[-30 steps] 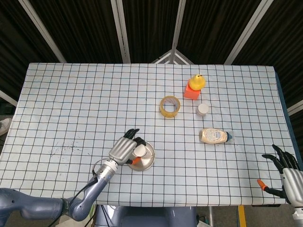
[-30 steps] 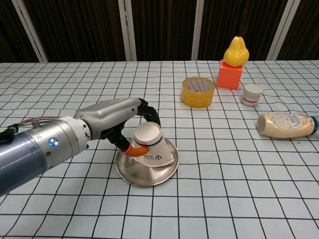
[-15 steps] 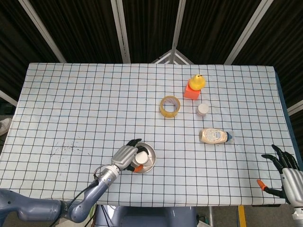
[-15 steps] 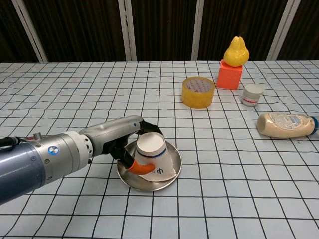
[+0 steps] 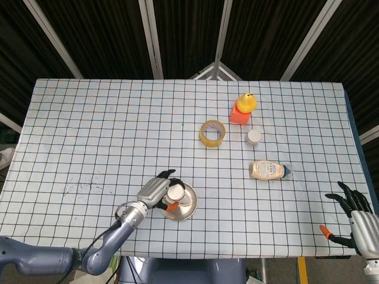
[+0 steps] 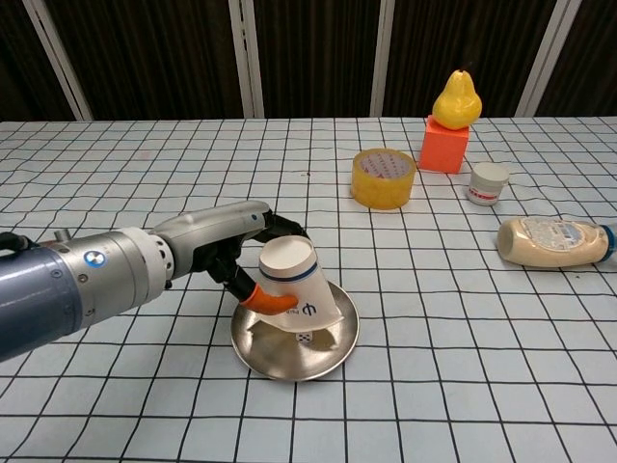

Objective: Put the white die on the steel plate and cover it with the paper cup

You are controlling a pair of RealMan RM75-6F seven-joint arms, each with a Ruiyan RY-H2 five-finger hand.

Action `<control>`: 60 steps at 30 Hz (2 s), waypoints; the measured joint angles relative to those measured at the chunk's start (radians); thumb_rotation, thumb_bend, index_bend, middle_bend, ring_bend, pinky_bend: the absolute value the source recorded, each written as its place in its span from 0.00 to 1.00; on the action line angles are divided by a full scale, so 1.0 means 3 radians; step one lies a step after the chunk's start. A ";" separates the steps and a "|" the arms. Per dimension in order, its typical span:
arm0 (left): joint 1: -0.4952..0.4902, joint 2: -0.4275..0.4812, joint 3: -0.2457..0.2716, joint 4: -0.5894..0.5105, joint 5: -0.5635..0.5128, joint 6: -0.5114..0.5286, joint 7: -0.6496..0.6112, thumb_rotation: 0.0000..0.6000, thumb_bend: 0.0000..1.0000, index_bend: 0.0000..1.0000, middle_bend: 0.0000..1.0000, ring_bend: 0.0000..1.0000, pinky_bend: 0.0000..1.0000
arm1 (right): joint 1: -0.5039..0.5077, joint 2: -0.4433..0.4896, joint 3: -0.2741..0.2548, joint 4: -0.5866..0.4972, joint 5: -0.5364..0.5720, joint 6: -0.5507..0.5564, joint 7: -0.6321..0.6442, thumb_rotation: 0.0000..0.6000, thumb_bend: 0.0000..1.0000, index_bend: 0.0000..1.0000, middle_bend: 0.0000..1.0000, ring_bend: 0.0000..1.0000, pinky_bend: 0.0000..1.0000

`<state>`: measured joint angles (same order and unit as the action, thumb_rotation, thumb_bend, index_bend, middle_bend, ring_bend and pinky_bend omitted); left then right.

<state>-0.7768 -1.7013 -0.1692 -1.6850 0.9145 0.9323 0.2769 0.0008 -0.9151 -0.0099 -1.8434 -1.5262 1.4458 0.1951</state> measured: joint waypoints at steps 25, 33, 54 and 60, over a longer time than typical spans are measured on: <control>0.0352 0.0946 -0.0178 -0.0024 0.0124 0.0616 0.0049 1.00 0.53 0.53 0.33 0.01 0.00 | -0.0018 0.0020 -0.0007 -0.0043 -0.0044 0.0053 0.0017 1.00 0.23 0.27 0.05 0.09 0.00; 0.0455 0.0789 -0.0137 0.0664 0.0007 0.0390 -0.0374 1.00 0.53 0.51 0.33 0.01 0.00 | -0.0003 0.0007 -0.0006 -0.0018 -0.0005 0.0010 -0.0005 1.00 0.23 0.27 0.05 0.09 0.00; 0.0520 0.0431 -0.0081 0.1230 0.0137 -0.0071 -0.0919 1.00 0.28 0.15 0.00 0.00 0.00 | 0.0015 -0.0018 -0.0015 -0.0014 0.0014 -0.0042 -0.0063 1.00 0.23 0.27 0.05 0.09 0.00; 0.0569 0.0599 -0.0124 0.1017 0.0267 0.0007 -0.1040 1.00 0.25 0.14 0.00 0.00 0.00 | 0.0024 -0.0026 -0.0024 -0.0026 0.0004 -0.0061 -0.0084 1.00 0.23 0.27 0.05 0.09 0.00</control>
<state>-0.6060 -1.5216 -0.2065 -1.3797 0.9945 0.9343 -0.0351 0.0081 -0.9228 -0.0170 -1.8512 -1.5251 1.4274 0.1699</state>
